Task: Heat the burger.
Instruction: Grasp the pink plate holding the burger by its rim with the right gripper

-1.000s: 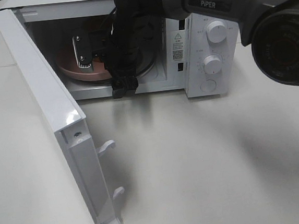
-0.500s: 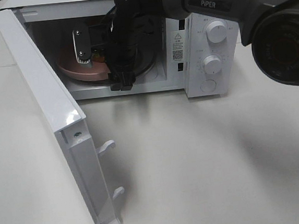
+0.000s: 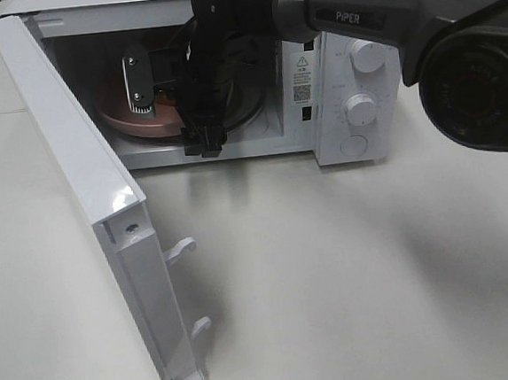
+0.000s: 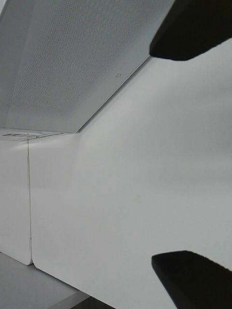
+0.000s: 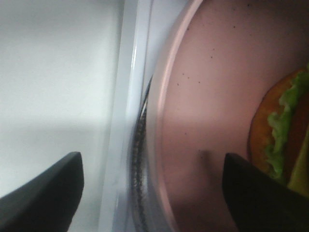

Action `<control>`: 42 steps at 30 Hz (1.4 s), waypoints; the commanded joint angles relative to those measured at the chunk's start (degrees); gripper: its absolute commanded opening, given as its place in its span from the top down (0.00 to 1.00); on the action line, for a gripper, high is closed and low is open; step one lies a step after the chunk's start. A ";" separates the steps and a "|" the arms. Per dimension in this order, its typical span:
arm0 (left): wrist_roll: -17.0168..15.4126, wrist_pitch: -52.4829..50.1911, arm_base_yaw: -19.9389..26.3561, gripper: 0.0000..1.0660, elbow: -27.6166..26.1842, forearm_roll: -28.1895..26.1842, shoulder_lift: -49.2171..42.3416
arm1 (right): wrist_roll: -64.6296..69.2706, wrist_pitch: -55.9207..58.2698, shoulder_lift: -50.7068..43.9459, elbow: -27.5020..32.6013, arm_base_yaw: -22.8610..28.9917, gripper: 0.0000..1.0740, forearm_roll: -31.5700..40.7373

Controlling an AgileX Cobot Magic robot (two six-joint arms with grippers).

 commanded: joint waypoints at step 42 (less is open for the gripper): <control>-0.23 -0.29 0.11 0.04 0.06 -0.34 -0.97 | 0.97 -0.11 5.73 -3.09 0.06 0.29 4.07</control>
